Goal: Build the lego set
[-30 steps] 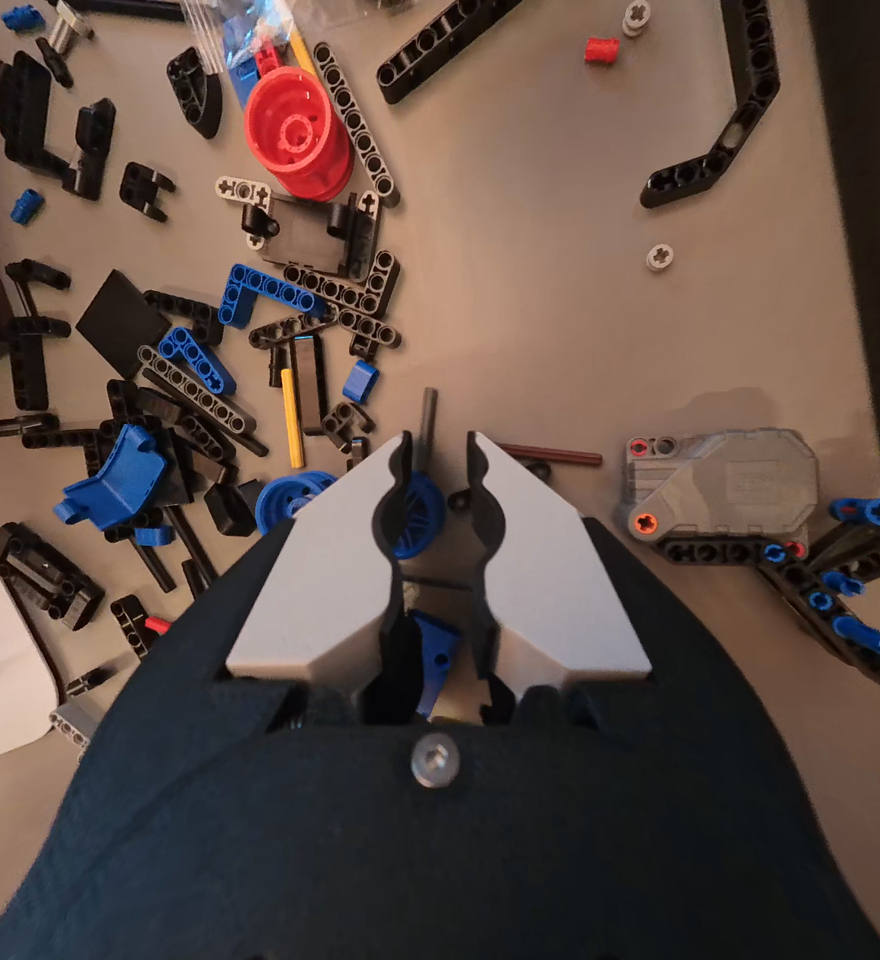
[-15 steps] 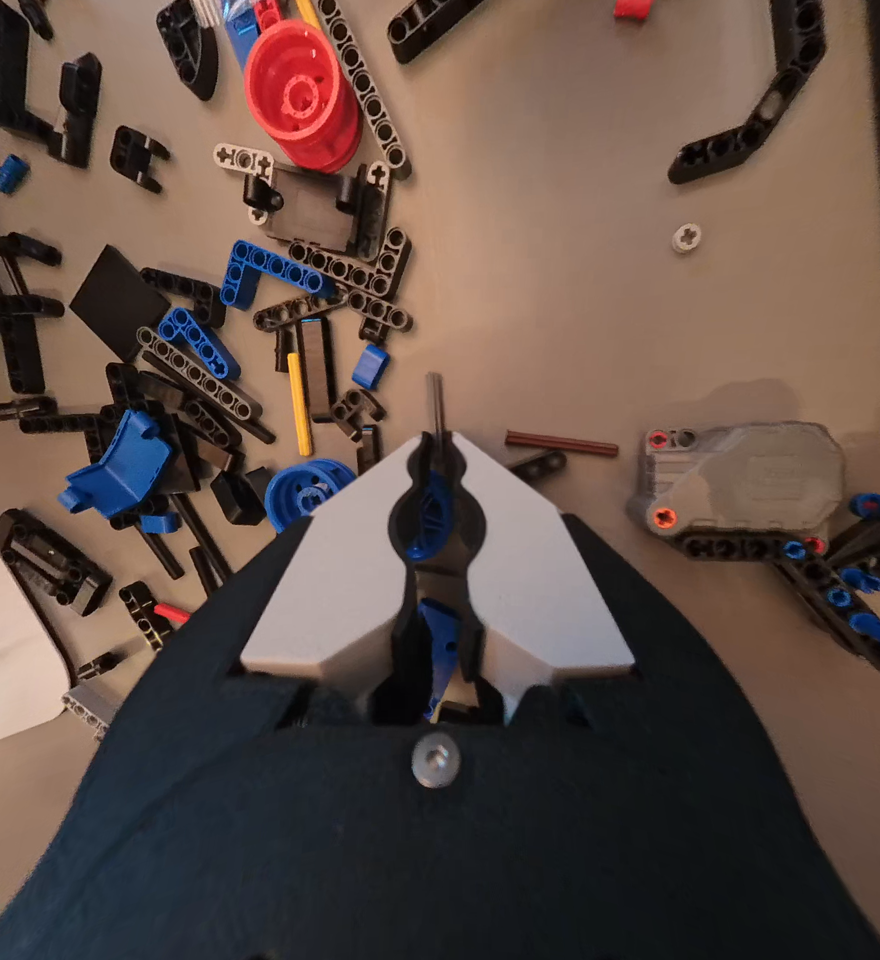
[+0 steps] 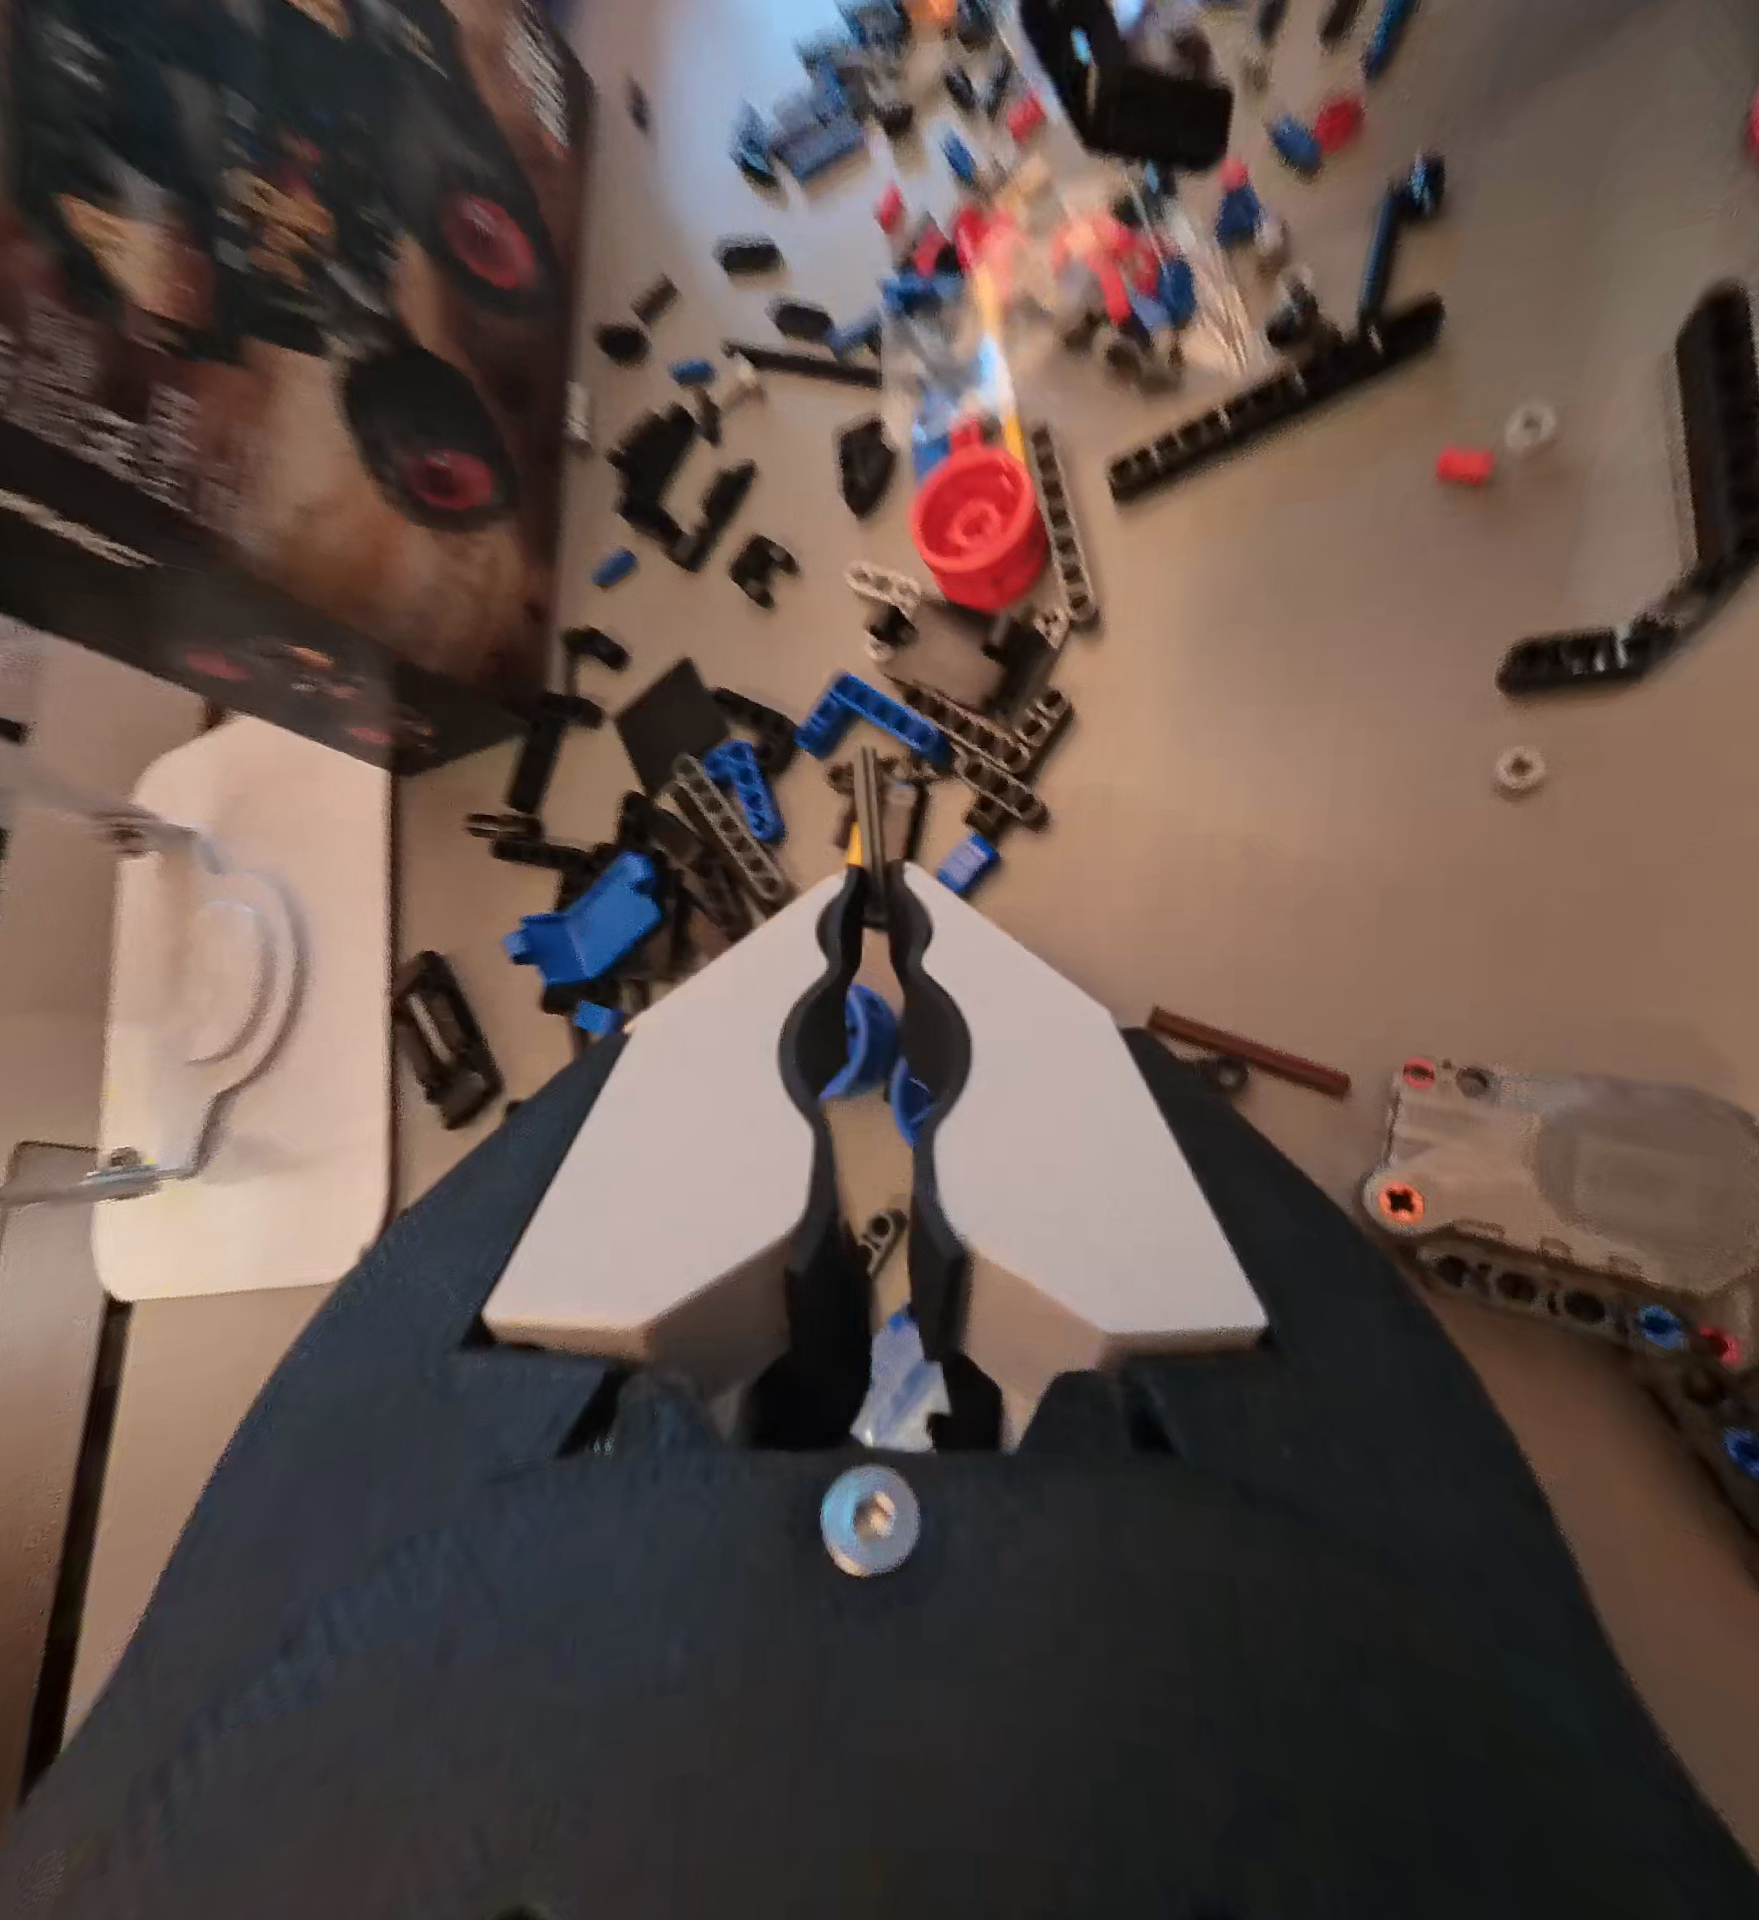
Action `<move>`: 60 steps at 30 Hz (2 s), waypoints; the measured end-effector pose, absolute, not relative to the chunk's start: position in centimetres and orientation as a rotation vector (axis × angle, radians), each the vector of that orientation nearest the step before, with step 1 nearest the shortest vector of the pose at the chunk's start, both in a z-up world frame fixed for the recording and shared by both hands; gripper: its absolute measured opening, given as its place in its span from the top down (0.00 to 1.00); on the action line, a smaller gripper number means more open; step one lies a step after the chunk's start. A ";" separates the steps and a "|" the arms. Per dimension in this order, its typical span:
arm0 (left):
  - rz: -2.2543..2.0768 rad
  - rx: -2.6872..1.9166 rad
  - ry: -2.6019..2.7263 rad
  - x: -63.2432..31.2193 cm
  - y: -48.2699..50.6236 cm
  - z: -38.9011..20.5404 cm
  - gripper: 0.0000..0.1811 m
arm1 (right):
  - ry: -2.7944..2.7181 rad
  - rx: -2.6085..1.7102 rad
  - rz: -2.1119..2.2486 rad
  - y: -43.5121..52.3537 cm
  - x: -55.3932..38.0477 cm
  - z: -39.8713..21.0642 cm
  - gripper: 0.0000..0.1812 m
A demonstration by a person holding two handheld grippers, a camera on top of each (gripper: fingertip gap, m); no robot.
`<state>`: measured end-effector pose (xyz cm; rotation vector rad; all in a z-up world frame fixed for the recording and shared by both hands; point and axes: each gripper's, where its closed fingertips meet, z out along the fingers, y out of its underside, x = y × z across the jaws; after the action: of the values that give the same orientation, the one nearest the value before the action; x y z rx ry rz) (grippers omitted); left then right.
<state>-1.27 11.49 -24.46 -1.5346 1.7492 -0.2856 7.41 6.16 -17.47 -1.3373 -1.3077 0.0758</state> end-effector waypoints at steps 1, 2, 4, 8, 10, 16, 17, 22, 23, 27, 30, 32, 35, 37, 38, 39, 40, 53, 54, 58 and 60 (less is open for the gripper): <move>-0.289 -1.519 1.705 -1.1 11.7 -23.6 0.99 | -1.299 -1.336 0.062 6.4 7.3 -17.1 0.97; -0.296 -1.496 1.666 -0.8 11.7 -22.7 0.99 | -1.293 -1.335 0.049 6.8 7.2 -16.7 0.97; -0.322 -1.448 1.601 -0.2 11.4 -21.1 0.99 | -1.283 -1.332 0.021 7.4 7.0 -16.1 0.97; -0.376 -1.359 1.550 1.3 10.0 -19.3 1.00 | -1.279 -1.322 -0.009 8.2 6.1 -15.3 0.97; -0.355 -1.313 1.551 1.8 9.5 -18.9 1.00 | -1.276 -1.333 0.000 8.4 5.8 -15.3 0.97; -0.372 -1.239 1.535 2.6 8.7 -18.0 1.00 | -1.281 -1.345 0.045 8.5 5.1 -16.0 0.97; -0.370 -1.235 1.539 2.7 8.7 -18.0 1.00 | -1.282 -1.346 0.055 8.4 5.0 -16.1 0.97; -0.390 -1.263 1.546 3.1 8.2 -17.5 1.00 | -1.210 -1.400 0.316 8.2 4.5 -16.2 0.97; -0.388 -1.270 1.544 3.2 8.2 -17.3 1.00 | -1.181 -1.415 0.399 8.1 4.6 -16.0 0.97; -0.441 -1.366 1.554 3.4 7.8 -17.2 1.00 | -1.060 -1.496 0.734 8.5 5.3 -16.0 0.98; -0.437 -1.439 1.566 3.5 7.9 -17.1 1.00 | -1.014 -1.513 0.891 8.3 5.6 -15.7 0.98; -0.445 -1.465 1.571 3.6 7.9 -16.9 1.00 | -1.004 -1.516 0.952 8.1 5.5 -15.7 0.97; -0.431 -1.488 1.577 3.8 8.0 -16.3 1.00 | -0.994 -1.516 1.018 7.9 5.3 -15.7 0.97; -0.423 -1.497 1.594 3.9 7.8 -16.1 1.00 | -0.992 -1.520 1.030 7.9 5.3 -15.8 0.97; -0.414 -1.500 1.603 3.9 7.7 -16.0 1.00 | -0.990 -1.520 1.036 7.9 5.3 -15.8 0.97; -0.409 -1.502 1.614 3.9 7.6 -16.0 1.00 | -0.989 -1.521 1.037 7.9 5.3 -15.8 0.97; -0.398 -1.503 1.616 3.9 7.7 -15.9 1.00 | -0.988 -1.522 1.037 7.9 5.3 -15.8 0.97; -0.249 -1.524 1.709 3.6 7.8 -16.7 1.00 | -1.125 -1.558 0.748 8.2 4.9 -17.4 0.98; -0.220 -1.525 1.729 3.5 7.8 -16.9 1.00 | -1.161 -1.564 0.679 8.2 4.9 -17.7 0.98; -0.109 -1.535 1.812 3.1 7.7 -17.8 1.00 | -1.280 -1.598 0.427 8.5 4.7 -18.8 1.00; -0.035 -1.541 1.838 2.8 8.0 -18.2 1.00 | -1.331 -1.607 0.322 8.6 4.5 -19.3 1.00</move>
<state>2.79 7.98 -18.23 -1.5414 1.8376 -0.0345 4.54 8.59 -19.35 -1.6073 -1.3306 0.3217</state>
